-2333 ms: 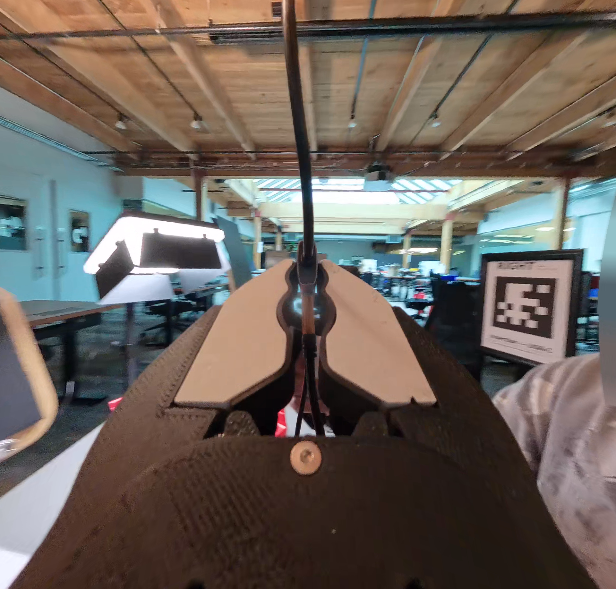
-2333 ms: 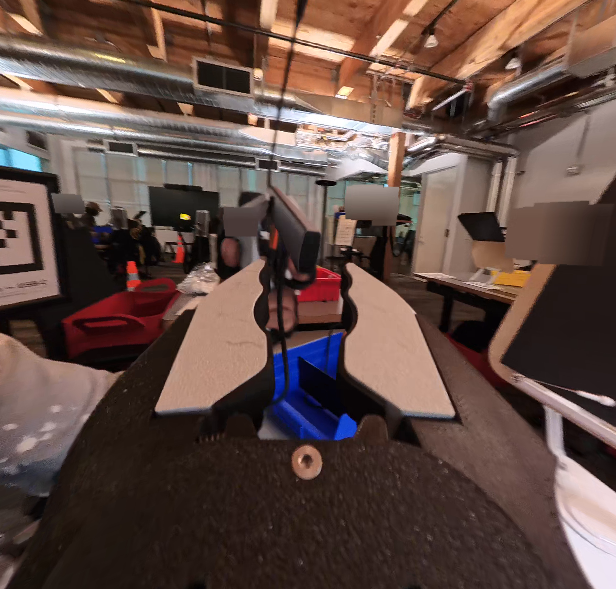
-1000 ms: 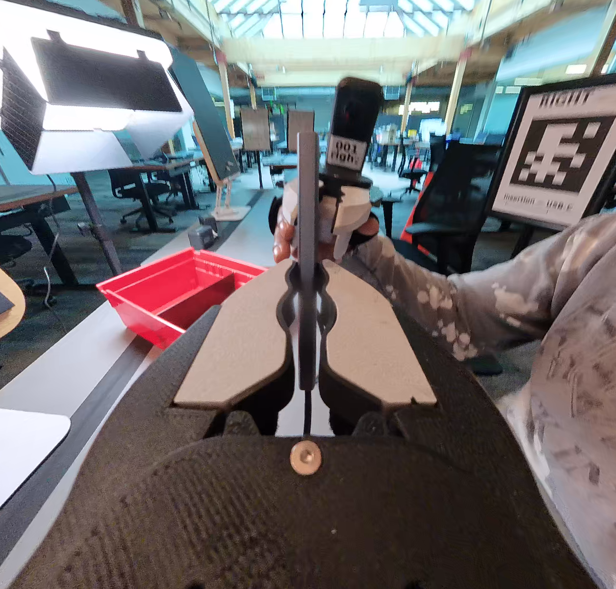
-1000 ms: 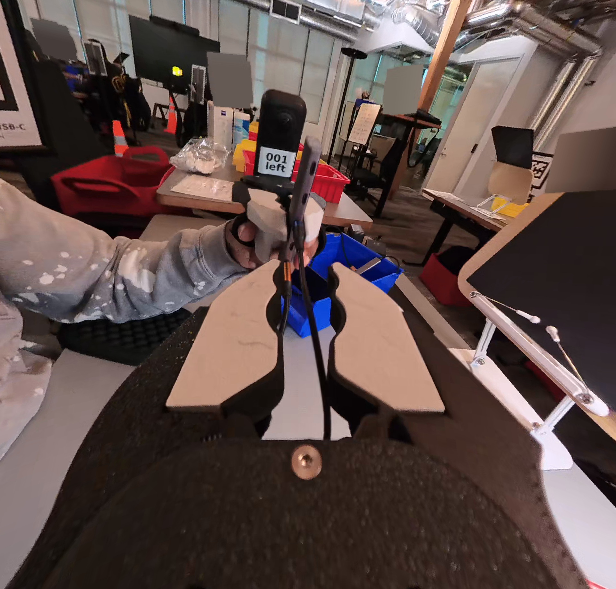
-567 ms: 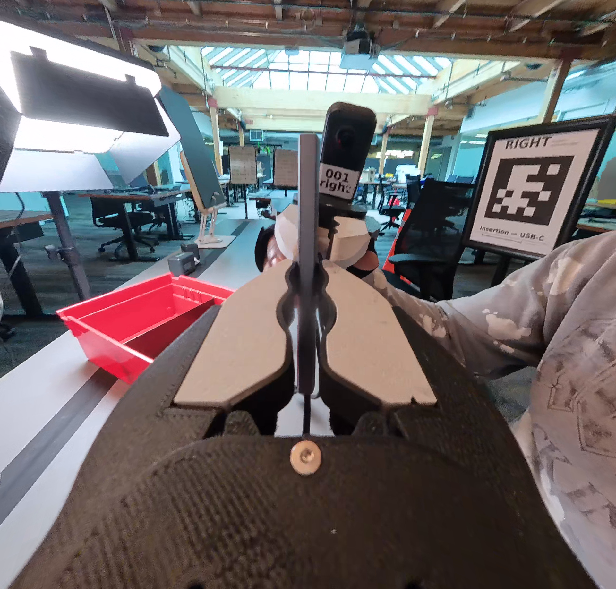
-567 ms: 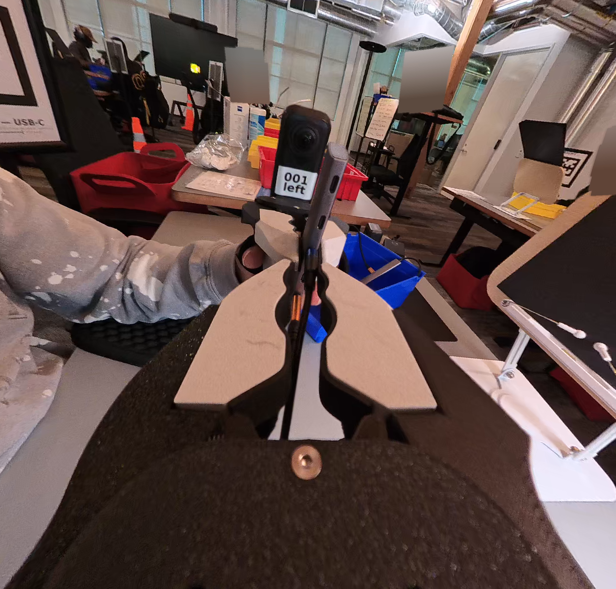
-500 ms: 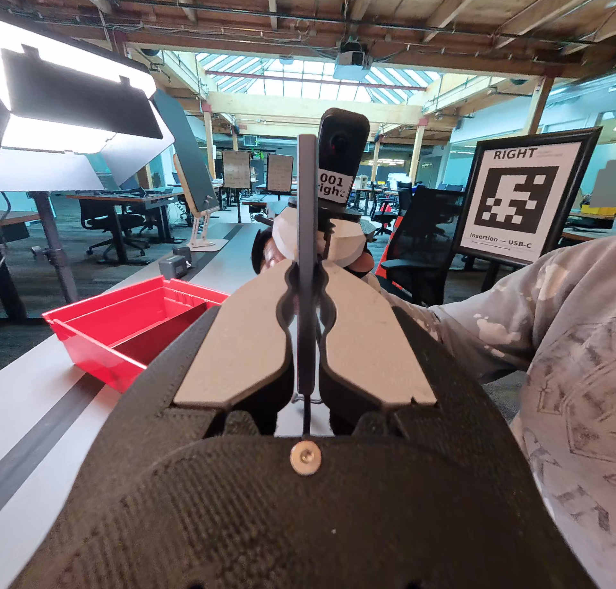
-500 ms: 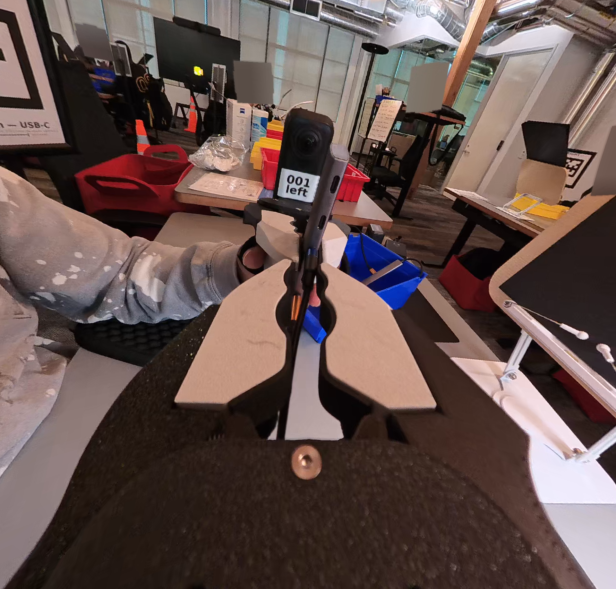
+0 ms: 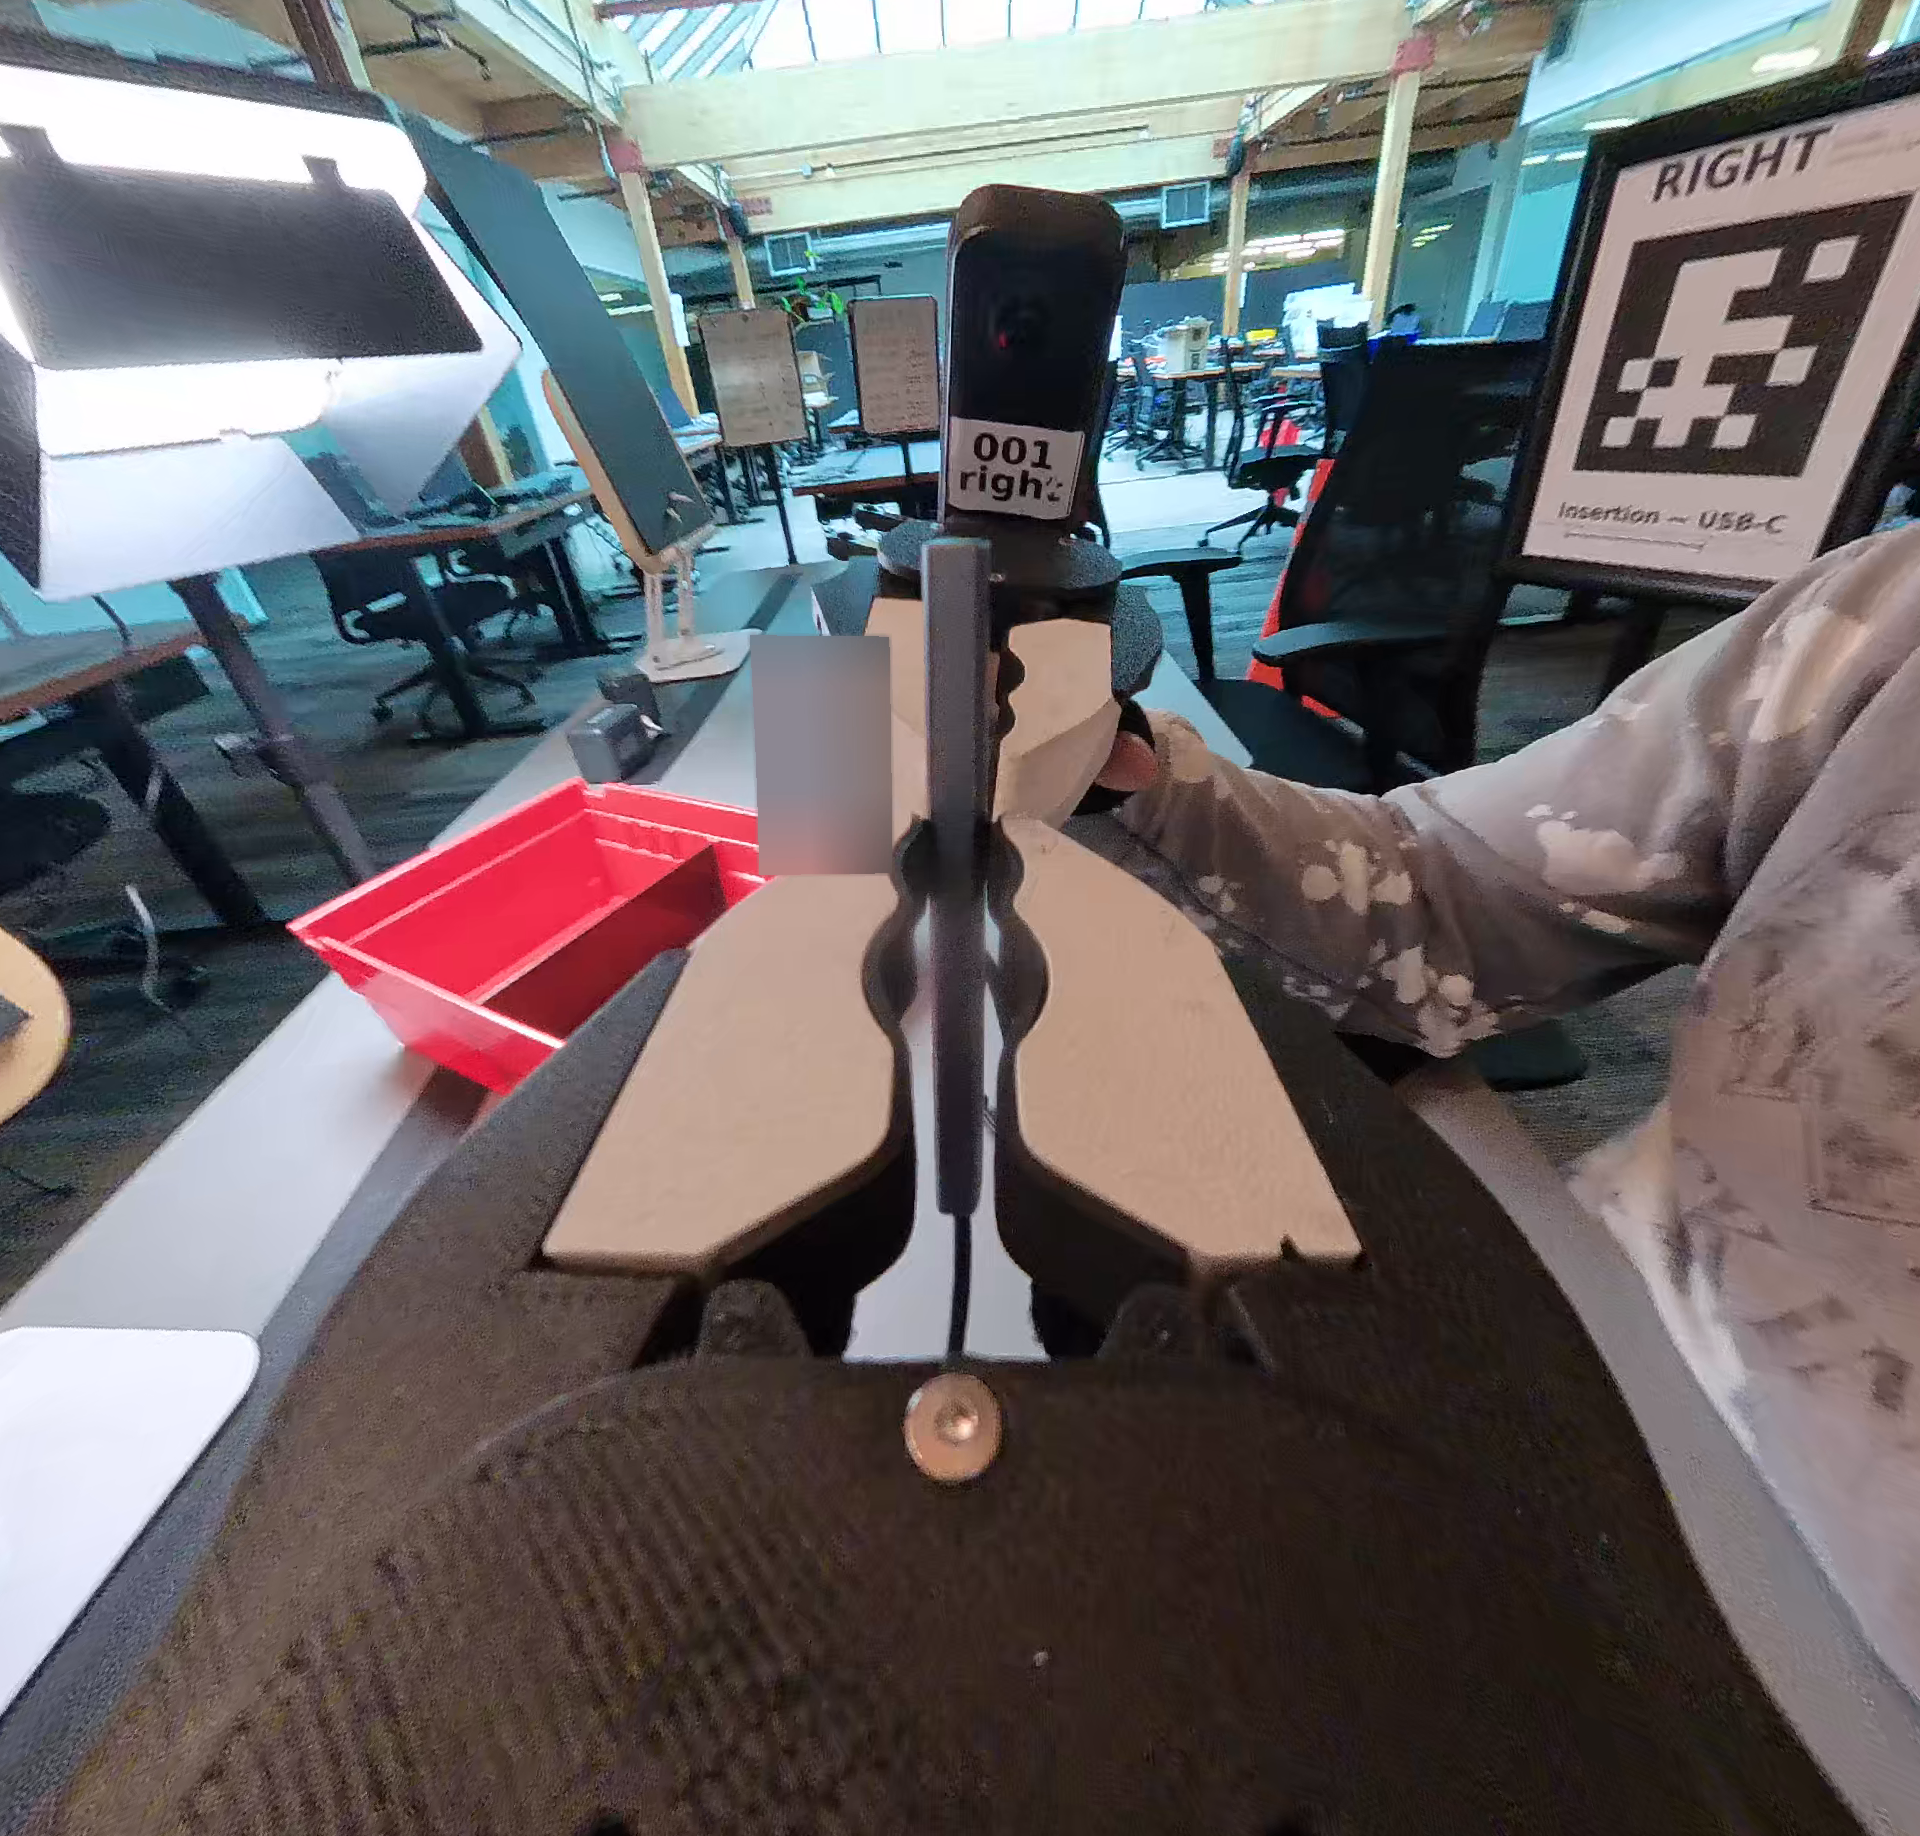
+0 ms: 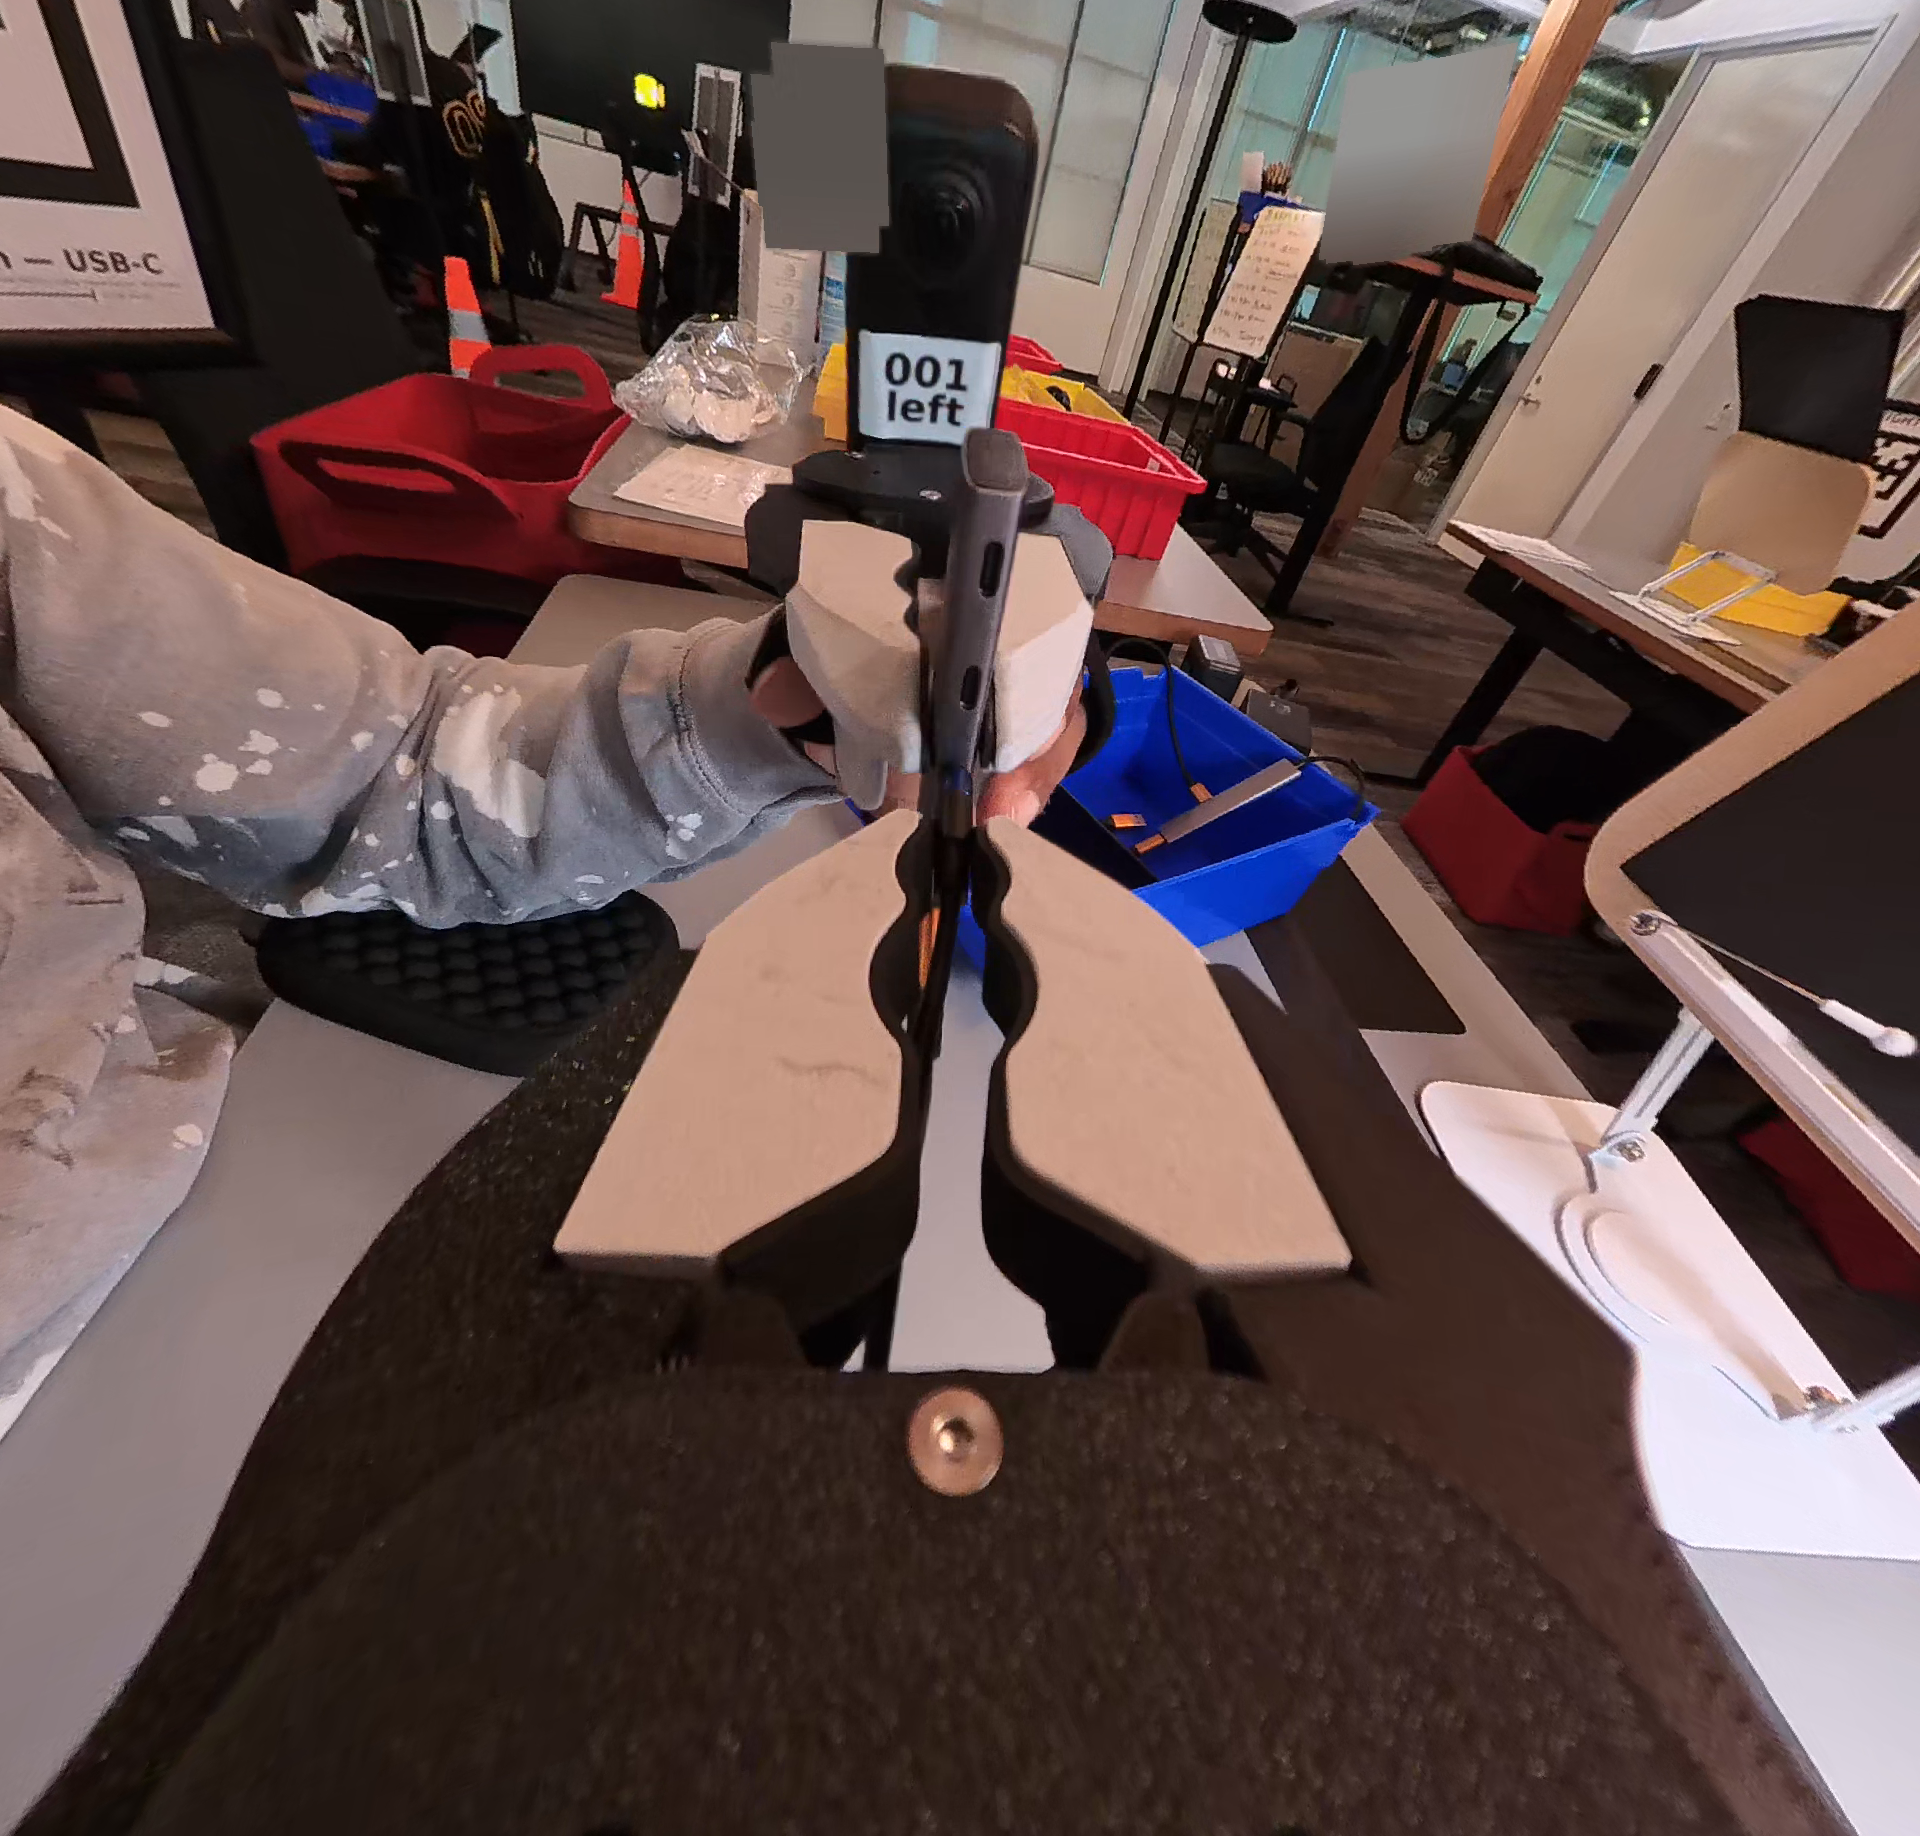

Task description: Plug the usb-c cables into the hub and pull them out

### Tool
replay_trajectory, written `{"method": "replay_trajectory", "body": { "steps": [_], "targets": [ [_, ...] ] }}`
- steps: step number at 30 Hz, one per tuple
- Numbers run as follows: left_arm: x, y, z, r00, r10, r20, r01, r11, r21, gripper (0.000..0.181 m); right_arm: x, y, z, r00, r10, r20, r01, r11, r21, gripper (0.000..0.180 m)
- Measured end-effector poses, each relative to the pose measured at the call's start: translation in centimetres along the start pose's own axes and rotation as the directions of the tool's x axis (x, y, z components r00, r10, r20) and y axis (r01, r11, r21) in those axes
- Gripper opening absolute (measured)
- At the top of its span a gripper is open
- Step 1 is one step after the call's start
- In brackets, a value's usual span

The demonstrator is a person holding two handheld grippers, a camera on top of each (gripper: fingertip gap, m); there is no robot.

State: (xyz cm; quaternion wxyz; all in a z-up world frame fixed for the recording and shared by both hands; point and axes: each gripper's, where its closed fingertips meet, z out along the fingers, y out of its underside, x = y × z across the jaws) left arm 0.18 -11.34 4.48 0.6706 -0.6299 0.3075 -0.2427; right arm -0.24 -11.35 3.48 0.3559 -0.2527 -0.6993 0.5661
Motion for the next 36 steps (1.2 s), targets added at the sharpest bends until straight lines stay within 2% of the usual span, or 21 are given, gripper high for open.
{"method": "replay_trajectory", "body": {
  "steps": [7, 9, 11, 13, 20, 24, 26, 28, 31, 33, 35, 36],
  "targets": [
    [-0.7, 0.6, -0.1, 0.999, 0.029, 0.032, -0.026, 0.995, -0.095, 0.01, 0.7, 0.6, 0.0, 0.999, -0.029, -0.018, 0.028, 1.0, -0.01, 0.007],
    [-2.7, -0.3, -2.0, 0.993, -0.017, 0.114, 0.02, 0.999, -0.027, 0.011, 2.1, 1.0, -2.0, 0.998, -0.016, -0.057, 0.016, 1.0, 0.004, 0.006],
    [-4.4, -2.4, -6.4, 0.985, -0.063, 0.162, 0.051, 0.996, 0.079, 0.01, 4.1, 0.4, -5.9, 0.993, 0.039, -0.115, -0.03, 0.997, 0.076, 0.006],
    [-4.3, -2.5, -8.8, 0.978, 0.003, 0.206, -0.005, 1.0, 0.01, 0.01, 5.6, 0.6, -8.5, 0.978, 0.042, -0.206, -0.026, 0.996, 0.081, 0.006],
    [-5.1, -1.7, -8.9, 0.966, -0.047, 0.254, 0.059, 0.997, -0.041, 0.01, 8.8, 1.0, -10.6, 0.923, 0.048, -0.381, -0.02, 0.997, 0.076, 0.007],
    [-4.3, -2.1, -8.2, 0.972, -0.04, 0.232, 0.052, 0.998, -0.046, 0.01, 11.6, 0.5, -13.8, 0.8, -0.018, -0.599, 0.065, 0.996, 0.056, 0.006],
    [-3.8, -2.2, -7.8, 0.975, -0.029, 0.222, 0.042, 0.998, -0.056, 0.01, 13.4, 0.8, -16.0, 0.693, -0.045, -0.72, 0.098, 0.995, 0.033, 0.006],
    [-3.2, -2.2, -7.3, 0.979, -0.011, 0.205, 0.025, 0.998, -0.066, 0.01, 15.3, 1.7, -18.6, 0.547, -0.08, -0.833, 0.121, 0.993, -0.016, 0.006],
    [-2.7, -2.0, -6.5, 0.982, 0.006, 0.19, 0.009, 0.997, -0.078, 0.01, 17.3, 4.1, -20.7, 0.426, -0.107, -0.899, 0.131, 0.99, -0.056, 0.006],
    [-2.7, -1.8, -6.1, 0.983, 0.006, 0.183, 0.01, 0.996, -0.087, 0.01, 18.6, 7.2, -20.8, 0.408, -0.129, -0.904, 0.072, 0.991, -0.109, 0.007],
    [-2.7, -1.4, -5.8, 0.984, 0.003, 0.181, 0.015, 0.995, -0.097, 0.01, 19.5, 10.6, -20.6, 0.387, -0.236, -0.891, 0.002, 0.967, -0.256, 0.006],
    [-2.8, -1.3, -5.7, 0.984, 0.001, 0.18, 0.017, 0.995, -0.101, 0.01, 19.8, 12.5, -20.1, 0.412, -0.277, -0.868, -0.056, 0.943, -0.328, 0.006]
  ]
}}
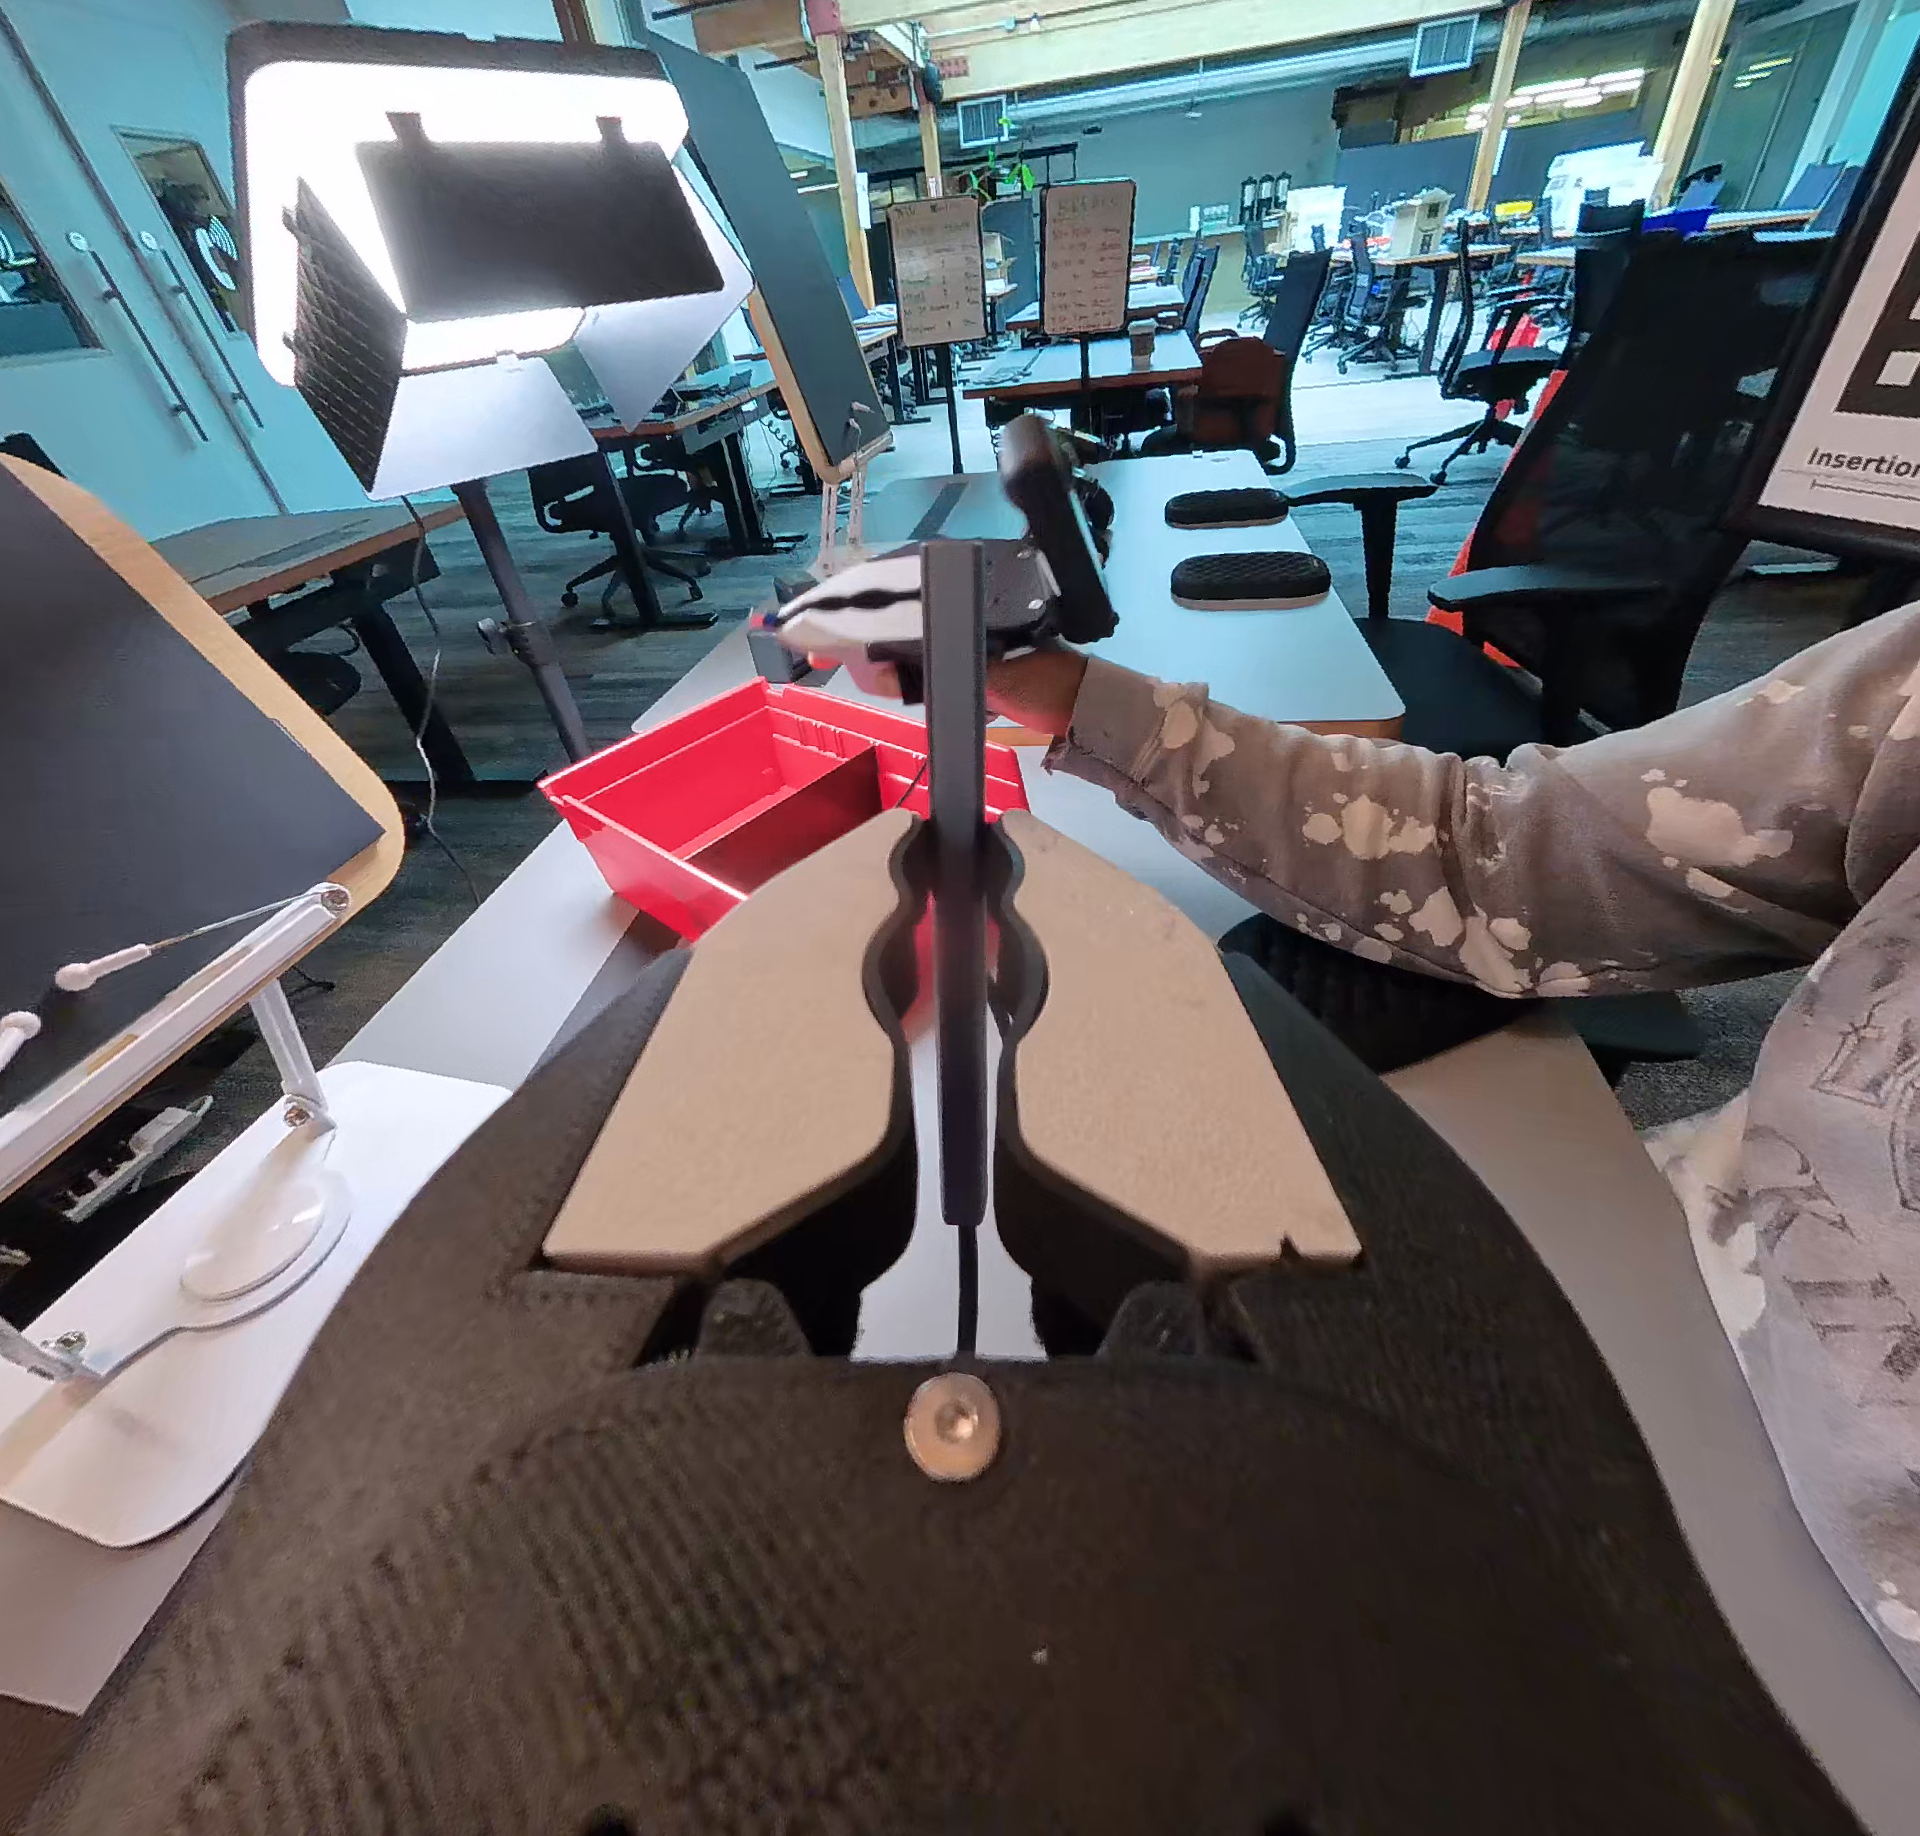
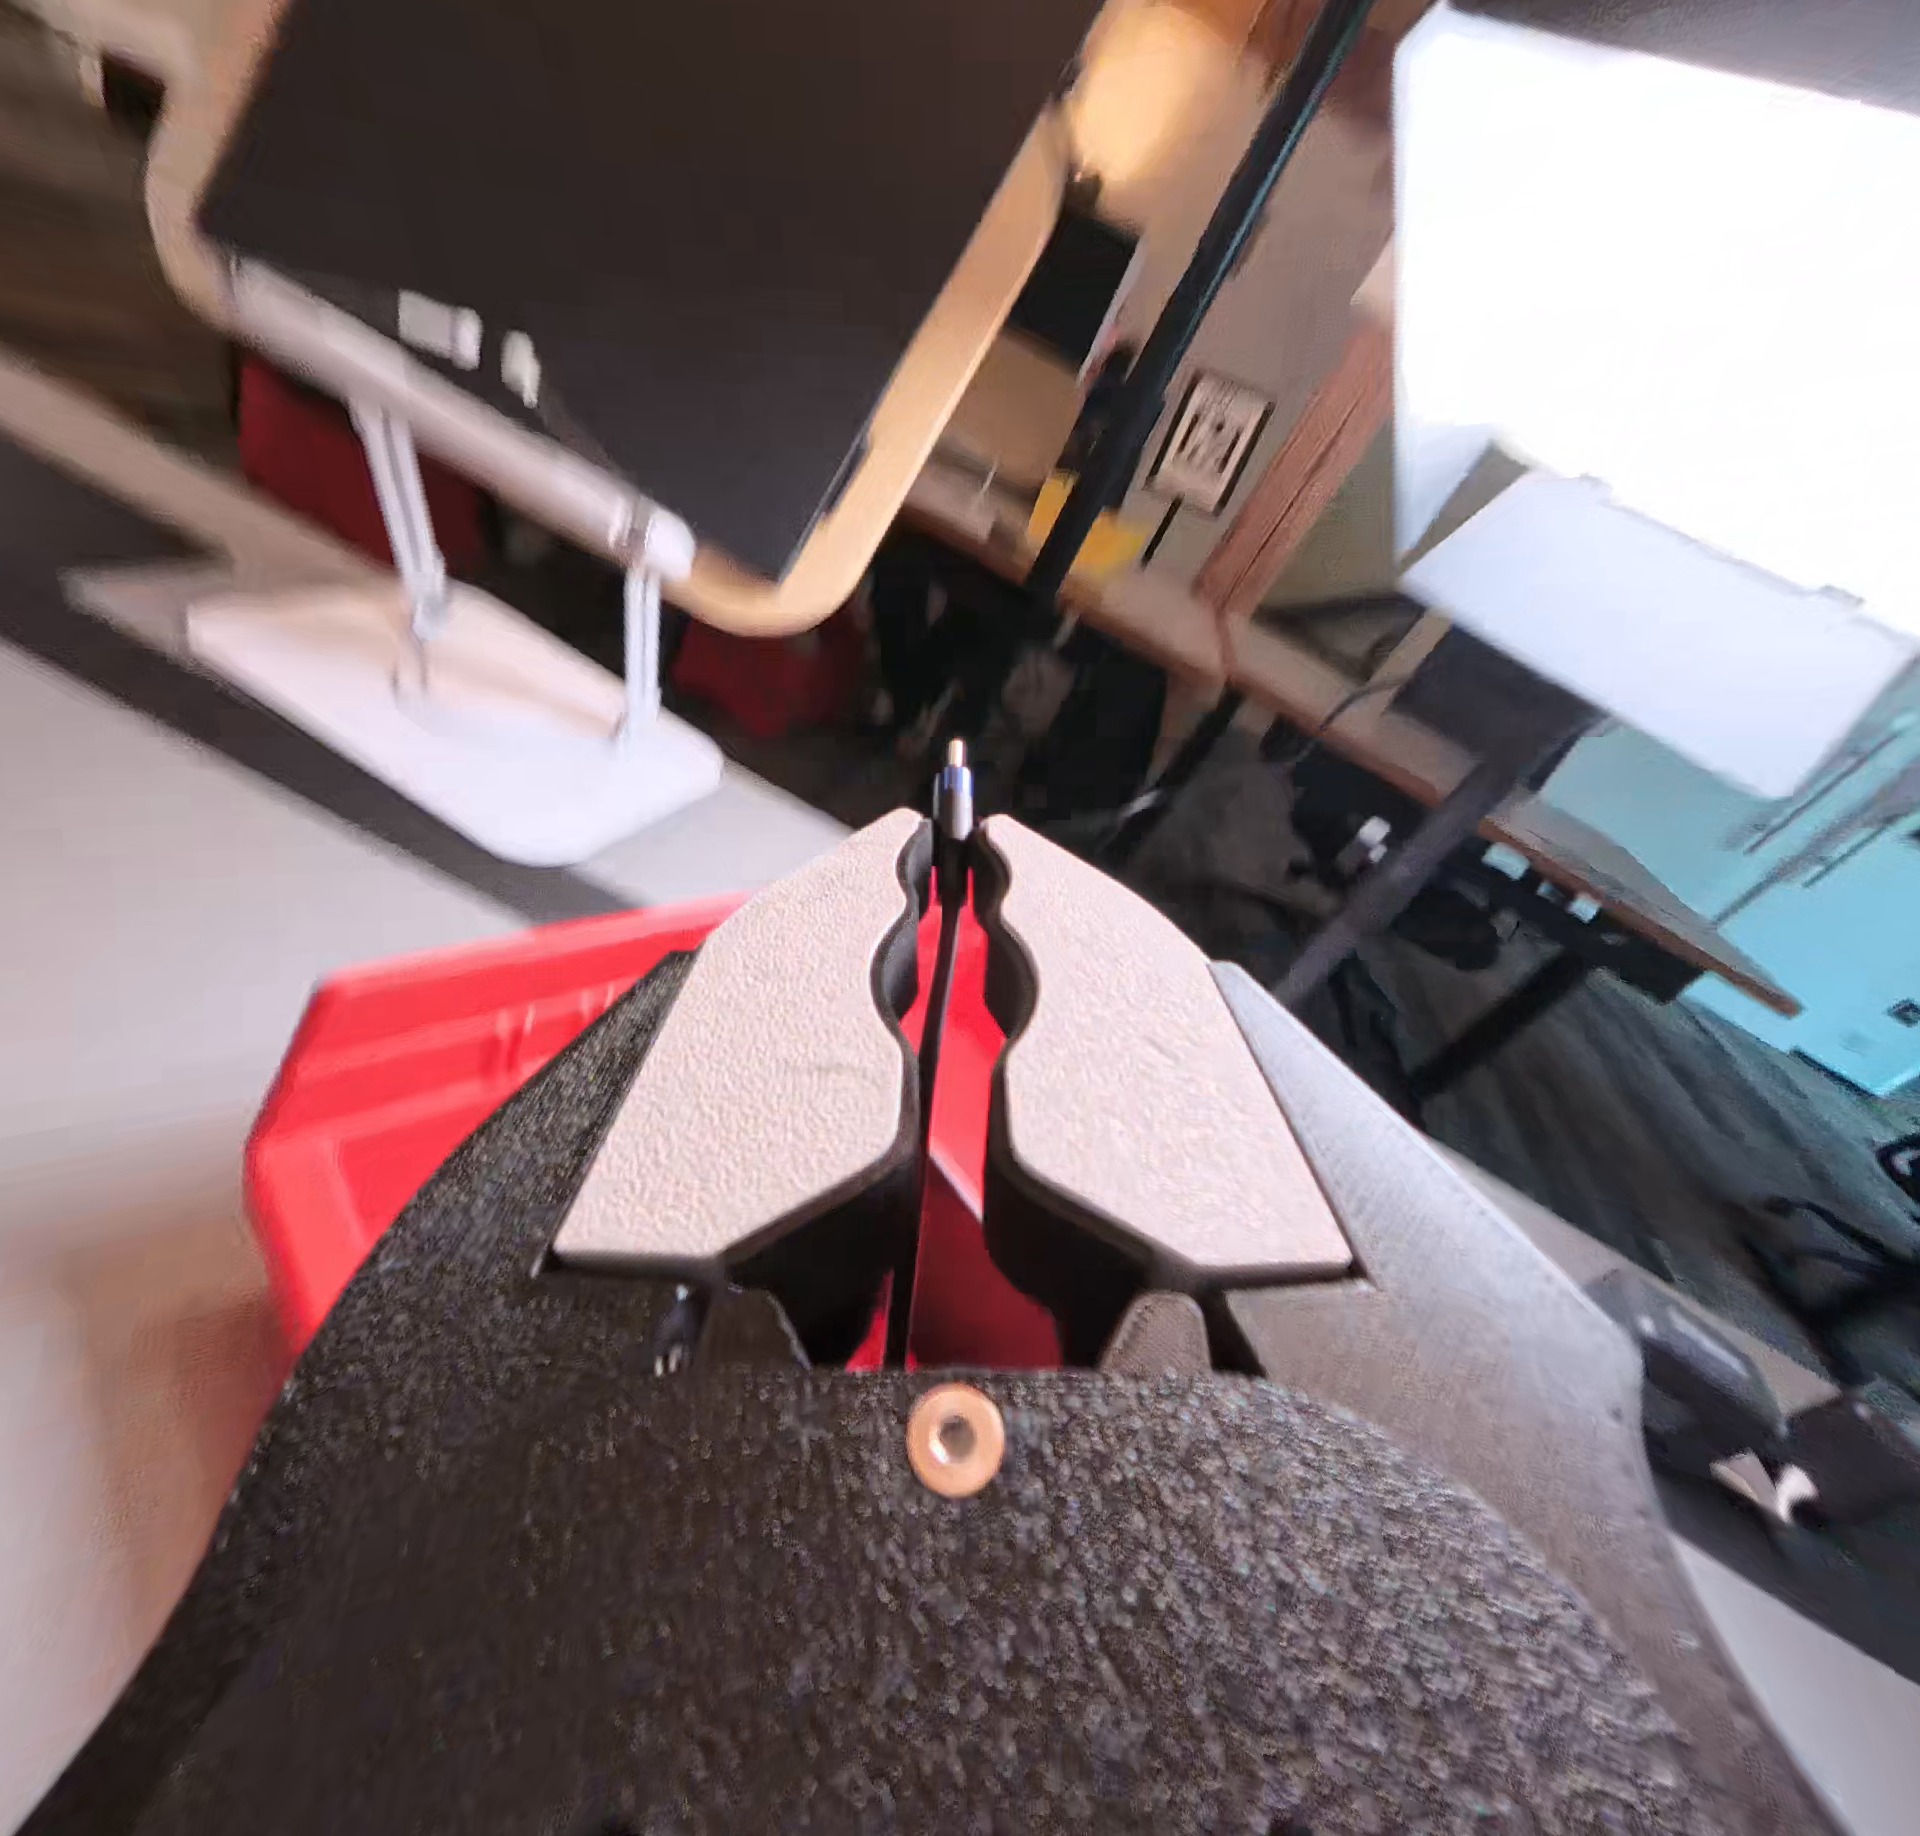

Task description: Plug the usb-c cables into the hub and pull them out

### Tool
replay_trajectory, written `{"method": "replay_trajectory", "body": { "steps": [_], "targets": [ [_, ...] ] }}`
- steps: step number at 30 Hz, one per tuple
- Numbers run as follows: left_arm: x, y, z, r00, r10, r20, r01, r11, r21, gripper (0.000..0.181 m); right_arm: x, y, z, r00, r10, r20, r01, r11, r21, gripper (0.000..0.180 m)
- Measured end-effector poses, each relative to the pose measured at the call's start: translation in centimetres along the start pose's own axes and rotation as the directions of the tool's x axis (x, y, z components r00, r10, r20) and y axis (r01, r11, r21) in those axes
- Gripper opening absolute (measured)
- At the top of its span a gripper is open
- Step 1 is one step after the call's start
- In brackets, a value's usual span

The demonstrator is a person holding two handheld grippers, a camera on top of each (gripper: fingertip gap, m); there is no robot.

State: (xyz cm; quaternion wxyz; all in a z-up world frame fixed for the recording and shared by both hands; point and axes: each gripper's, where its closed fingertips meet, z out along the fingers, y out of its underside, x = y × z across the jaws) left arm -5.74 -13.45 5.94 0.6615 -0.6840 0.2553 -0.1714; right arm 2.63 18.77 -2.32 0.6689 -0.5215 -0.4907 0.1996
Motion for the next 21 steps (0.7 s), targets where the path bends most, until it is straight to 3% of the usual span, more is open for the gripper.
{"method": "replay_trajectory", "body": {
  "steps": [5, 8, 12, 16, 19, 21],
  "targets": [
    [-0.1, 0.6, 0.6, 1.0, -0.01, -0.008, 0.01, 1.0, -0.021, 0.01, -4.8, 7.0, 1.0, 0.969, -0.067, 0.238, 0.161, 0.9, -0.404, 0.006],
    [0.0, 0.8, 0.8, 1.0, -0.01, -0.006, 0.01, 1.0, -0.028, 0.01, -6.6, 9.4, -0.1, 0.936, -0.038, 0.35, 0.231, 0.817, -0.529, 0.014],
    [0.3, 1.0, 1.1, 1.0, -0.006, -0.015, 0.005, 0.999, -0.037, 0.01, -5.5, 7.1, -0.6, 0.949, 0.016, 0.316, 0.151, 0.854, -0.498, 0.028],
    [0.4, 1.2, 1.5, 1.0, -0.011, -0.023, 0.01, 0.999, -0.042, 0.01, -3.4, 0.7, -1.5, 0.972, 0.042, 0.23, 0.027, 0.957, -0.289, 0.028],
    [0.4, 1.5, 2.0, 0.999, -0.02, -0.032, 0.018, 0.999, -0.043, 0.01, -6.1, -5.4, -3.5, 0.92, 0.07, 0.385, -0.047, 0.997, -0.068, 0.027],
    [0.7, 1.5, 2.4, 0.998, -0.029, -0.054, 0.027, 0.999, -0.032, 0.01, -9.3, -8.9, -5.6, 0.831, 0.068, 0.552, -0.105, 0.994, 0.036, 0.027]
  ]
}}
